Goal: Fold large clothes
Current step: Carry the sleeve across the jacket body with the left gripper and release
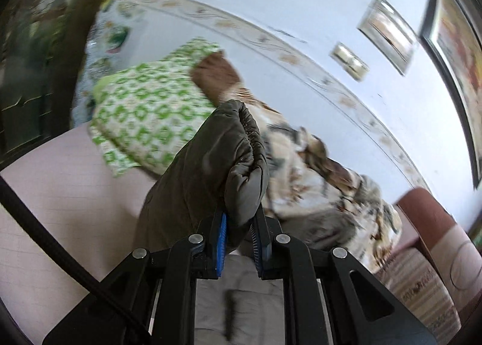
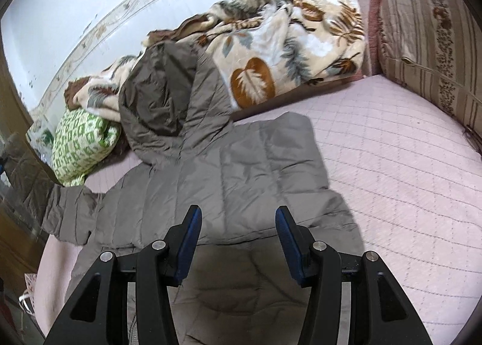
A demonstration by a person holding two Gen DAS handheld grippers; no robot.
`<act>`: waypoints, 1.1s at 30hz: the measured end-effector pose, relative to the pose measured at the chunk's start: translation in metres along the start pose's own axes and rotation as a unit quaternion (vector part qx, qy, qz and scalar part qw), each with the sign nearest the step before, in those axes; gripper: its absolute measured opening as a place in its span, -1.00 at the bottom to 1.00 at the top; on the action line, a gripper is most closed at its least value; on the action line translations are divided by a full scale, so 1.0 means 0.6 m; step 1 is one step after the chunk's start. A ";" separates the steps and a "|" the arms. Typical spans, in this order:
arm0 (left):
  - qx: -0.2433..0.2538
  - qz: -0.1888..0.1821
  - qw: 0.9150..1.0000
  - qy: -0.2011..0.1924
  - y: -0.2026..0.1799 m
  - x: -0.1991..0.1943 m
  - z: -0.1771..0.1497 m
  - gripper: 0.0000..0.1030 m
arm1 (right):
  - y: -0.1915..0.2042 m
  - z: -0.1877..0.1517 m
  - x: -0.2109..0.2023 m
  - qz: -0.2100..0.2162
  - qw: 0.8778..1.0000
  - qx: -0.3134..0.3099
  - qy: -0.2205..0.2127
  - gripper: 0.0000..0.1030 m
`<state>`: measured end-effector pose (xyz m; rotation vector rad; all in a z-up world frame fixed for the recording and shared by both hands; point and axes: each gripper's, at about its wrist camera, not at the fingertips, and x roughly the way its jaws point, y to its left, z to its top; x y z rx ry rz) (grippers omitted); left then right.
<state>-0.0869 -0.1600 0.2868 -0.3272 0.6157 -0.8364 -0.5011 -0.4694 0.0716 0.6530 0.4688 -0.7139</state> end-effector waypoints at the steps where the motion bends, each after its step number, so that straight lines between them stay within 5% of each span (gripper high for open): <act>1: 0.007 -0.006 1.000 0.004 -0.020 0.002 -0.005 -0.73 | -0.006 0.002 -0.002 0.001 1.000 0.004 0.000 0.07; 20: 0.093 -0.094 0.985 0.107 -0.352 0.089 -0.186 -0.73 | -0.106 0.032 -0.062 0.022 0.996 0.072 -0.036 0.07; 33: 0.117 -0.084 0.966 0.214 -0.404 0.227 -0.392 -0.73 | -0.147 0.040 -0.070 0.031 0.993 0.106 -0.039 0.07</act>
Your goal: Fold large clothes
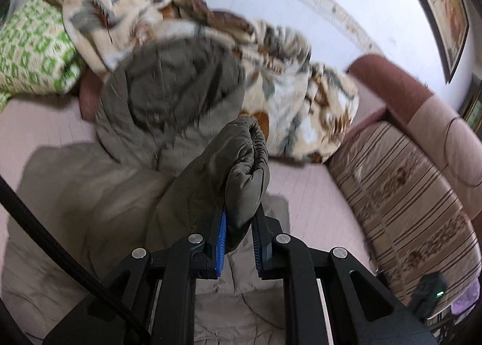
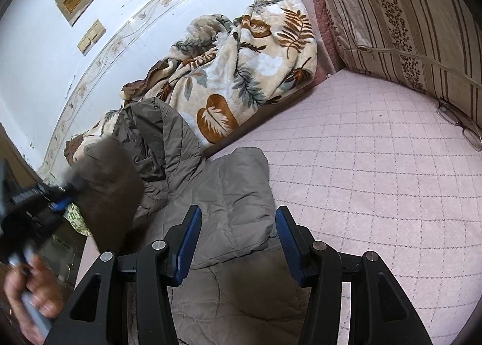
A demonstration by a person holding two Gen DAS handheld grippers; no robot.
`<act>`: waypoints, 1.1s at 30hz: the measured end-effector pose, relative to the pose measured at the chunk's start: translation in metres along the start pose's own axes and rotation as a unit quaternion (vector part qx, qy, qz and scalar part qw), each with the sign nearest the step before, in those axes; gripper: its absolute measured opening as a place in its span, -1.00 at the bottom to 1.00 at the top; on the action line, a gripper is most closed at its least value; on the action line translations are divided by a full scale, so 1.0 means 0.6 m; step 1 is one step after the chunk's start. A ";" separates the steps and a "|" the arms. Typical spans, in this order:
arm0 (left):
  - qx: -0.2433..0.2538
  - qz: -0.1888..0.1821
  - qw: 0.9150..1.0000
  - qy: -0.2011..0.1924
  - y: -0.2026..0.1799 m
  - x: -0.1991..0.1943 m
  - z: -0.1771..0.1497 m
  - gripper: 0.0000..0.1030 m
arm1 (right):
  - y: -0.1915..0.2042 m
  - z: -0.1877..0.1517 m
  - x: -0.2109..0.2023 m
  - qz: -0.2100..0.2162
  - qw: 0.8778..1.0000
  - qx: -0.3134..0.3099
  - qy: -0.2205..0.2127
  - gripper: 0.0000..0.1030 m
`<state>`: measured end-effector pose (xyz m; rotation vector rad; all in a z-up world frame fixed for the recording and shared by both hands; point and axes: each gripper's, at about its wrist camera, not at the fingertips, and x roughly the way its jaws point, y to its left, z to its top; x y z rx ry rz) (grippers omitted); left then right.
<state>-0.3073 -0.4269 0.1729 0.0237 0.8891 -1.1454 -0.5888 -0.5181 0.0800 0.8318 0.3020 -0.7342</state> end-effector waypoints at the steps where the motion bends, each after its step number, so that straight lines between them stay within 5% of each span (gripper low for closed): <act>1: 0.000 0.001 1.000 0.007 0.001 0.013 -0.009 -0.72 | -0.001 0.000 0.000 0.000 1.000 0.001 0.000 0.07; 9: 0.022 0.011 0.998 0.059 -0.005 0.094 -0.085 -0.69 | 0.000 0.001 0.008 0.002 1.000 0.007 0.005 0.07; 10: 0.030 0.013 0.997 0.065 -0.008 0.099 -0.090 -0.64 | 0.001 0.001 0.011 0.003 1.000 0.007 0.007 0.07; 12: 0.041 0.012 0.996 0.083 -0.014 0.110 -0.103 -0.11 | 0.004 0.000 0.016 0.004 1.000 0.007 0.011 0.07; 19: 0.066 -0.003 0.995 0.069 0.008 0.058 -0.112 -0.03 | 0.014 -0.007 0.057 0.036 0.998 0.031 0.039 0.07; 24: 0.058 0.050 0.997 0.030 0.110 -0.022 -0.089 0.21 | 0.019 -0.029 0.112 0.078 0.991 0.073 0.086 0.07; 33: -0.052 0.132 0.990 0.003 0.387 -0.116 -0.063 0.22 | 0.034 -0.063 0.183 0.087 0.983 0.088 0.132 0.07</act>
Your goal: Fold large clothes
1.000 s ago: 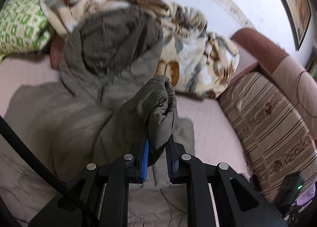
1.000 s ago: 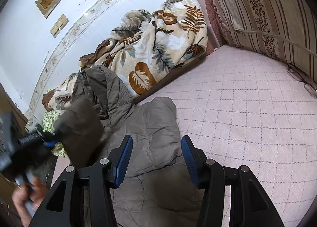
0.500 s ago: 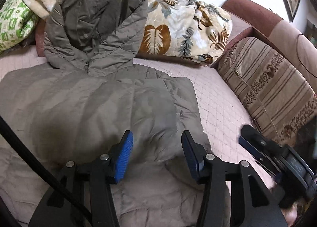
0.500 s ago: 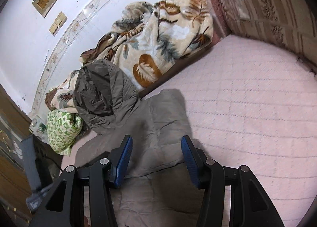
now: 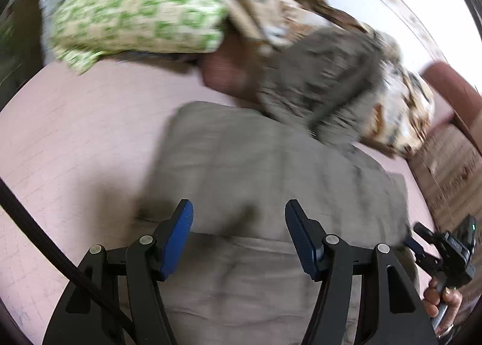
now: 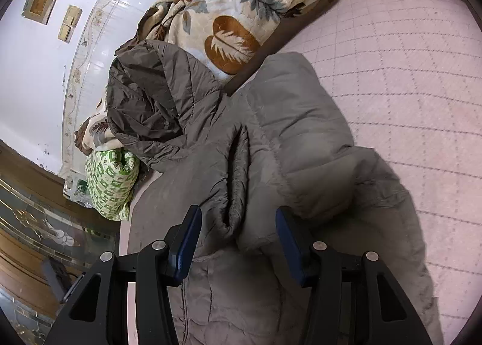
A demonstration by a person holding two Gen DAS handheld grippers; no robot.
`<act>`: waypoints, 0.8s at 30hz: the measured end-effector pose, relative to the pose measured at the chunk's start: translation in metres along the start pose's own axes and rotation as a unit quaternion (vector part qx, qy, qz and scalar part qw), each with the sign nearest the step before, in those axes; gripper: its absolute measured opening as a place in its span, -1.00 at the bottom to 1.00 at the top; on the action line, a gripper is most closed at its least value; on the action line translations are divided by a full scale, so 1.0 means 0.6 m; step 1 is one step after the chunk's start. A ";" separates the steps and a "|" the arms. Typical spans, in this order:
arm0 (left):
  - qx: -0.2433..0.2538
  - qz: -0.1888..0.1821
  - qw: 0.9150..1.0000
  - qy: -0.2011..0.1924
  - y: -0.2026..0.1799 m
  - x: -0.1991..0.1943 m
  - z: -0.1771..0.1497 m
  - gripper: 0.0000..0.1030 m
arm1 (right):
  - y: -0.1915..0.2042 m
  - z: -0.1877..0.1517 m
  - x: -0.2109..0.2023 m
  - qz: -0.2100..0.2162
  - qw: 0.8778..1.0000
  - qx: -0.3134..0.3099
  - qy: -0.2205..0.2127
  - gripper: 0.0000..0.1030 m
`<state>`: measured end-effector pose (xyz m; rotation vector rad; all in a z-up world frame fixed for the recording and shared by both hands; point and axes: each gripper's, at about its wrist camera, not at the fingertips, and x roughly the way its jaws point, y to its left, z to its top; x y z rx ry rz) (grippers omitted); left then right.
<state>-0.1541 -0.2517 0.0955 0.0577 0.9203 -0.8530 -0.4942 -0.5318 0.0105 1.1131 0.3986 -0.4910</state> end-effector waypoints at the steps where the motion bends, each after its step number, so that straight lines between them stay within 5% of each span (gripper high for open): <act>1: -0.009 -0.003 1.000 -0.004 0.017 0.001 0.003 0.21 | 0.001 0.000 0.003 0.006 1.000 -0.001 0.000 0.07; 5: -0.055 -0.031 0.998 0.004 0.057 0.025 0.014 0.21 | 0.013 -0.006 0.023 0.026 1.000 -0.006 0.004 0.00; 12: -0.013 -0.011 1.000 0.009 0.023 0.057 0.021 0.22 | 0.028 -0.014 0.047 -0.005 0.999 -0.035 0.006 -0.58; 17: 0.014 0.023 0.999 0.030 0.011 0.083 0.012 0.22 | 0.050 -0.008 0.024 -0.048 0.996 -0.072 -0.029 -0.63; 24: 0.019 0.040 0.997 0.061 0.017 0.107 0.002 0.28 | 0.024 -0.009 0.053 -0.087 0.994 -0.060 0.007 -0.56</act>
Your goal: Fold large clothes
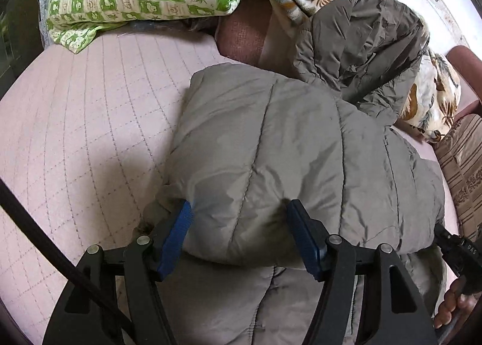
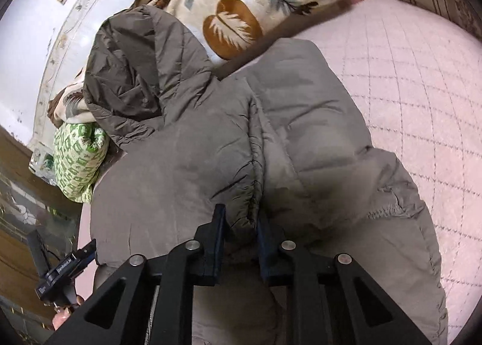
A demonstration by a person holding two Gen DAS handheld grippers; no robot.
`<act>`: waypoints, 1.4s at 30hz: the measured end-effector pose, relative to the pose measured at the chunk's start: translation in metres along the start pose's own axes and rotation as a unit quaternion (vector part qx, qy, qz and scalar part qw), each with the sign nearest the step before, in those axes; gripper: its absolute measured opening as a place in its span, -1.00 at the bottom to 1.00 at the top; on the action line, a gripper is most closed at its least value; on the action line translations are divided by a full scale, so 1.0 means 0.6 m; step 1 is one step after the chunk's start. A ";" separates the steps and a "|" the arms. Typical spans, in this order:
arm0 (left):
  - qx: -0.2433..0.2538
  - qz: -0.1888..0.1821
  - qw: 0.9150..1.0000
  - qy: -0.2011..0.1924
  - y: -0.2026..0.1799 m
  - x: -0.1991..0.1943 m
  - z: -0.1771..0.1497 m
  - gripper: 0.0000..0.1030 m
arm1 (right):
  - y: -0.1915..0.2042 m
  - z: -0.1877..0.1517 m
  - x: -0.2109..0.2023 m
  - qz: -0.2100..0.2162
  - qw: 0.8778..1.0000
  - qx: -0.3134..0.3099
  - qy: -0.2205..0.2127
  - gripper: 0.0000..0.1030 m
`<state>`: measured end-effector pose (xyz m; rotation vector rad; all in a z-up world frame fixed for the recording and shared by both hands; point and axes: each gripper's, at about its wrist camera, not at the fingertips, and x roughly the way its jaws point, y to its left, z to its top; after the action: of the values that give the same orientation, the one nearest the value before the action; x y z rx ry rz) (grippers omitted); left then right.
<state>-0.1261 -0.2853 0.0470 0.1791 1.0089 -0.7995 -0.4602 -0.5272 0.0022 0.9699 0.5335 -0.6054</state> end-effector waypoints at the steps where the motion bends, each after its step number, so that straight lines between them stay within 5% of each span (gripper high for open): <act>1: -0.001 -0.001 1.000 -0.002 0.001 -0.002 0.000 0.28 | 0.000 0.001 -0.002 0.002 1.000 0.002 0.001 -0.54; 6: -0.004 -0.014 0.999 -0.037 -0.005 -0.042 0.007 0.27 | 0.006 0.005 -0.035 -0.008 1.000 0.012 -0.011 -0.44; 10: 0.030 -0.005 0.997 -0.075 -0.039 -0.073 0.008 0.27 | 0.044 0.007 -0.085 -0.076 0.991 -0.049 -0.096 -0.43; 12: 0.056 -0.002 0.995 -0.081 -0.062 -0.074 0.003 0.28 | 0.065 0.005 -0.095 -0.071 0.986 -0.082 -0.125 -0.43; 17: 0.085 0.011 0.994 -0.063 -0.092 -0.041 -0.010 0.28 | 0.114 -0.015 -0.059 -0.062 0.978 -0.171 -0.106 -0.43; 29: 0.068 0.010 0.998 -0.005 -0.077 0.023 -0.016 0.53 | 0.078 -0.014 0.025 -0.093 0.982 -0.161 -0.017 -0.43; 42: 0.072 -0.012 0.994 -0.082 -0.095 -0.049 -0.008 0.52 | 0.110 -0.017 -0.034 -0.063 0.981 -0.171 -0.071 -0.39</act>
<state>-0.1759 -0.3082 0.0804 0.2213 0.8012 -0.8938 -0.4315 -0.4855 0.0501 0.5666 0.5535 -0.6657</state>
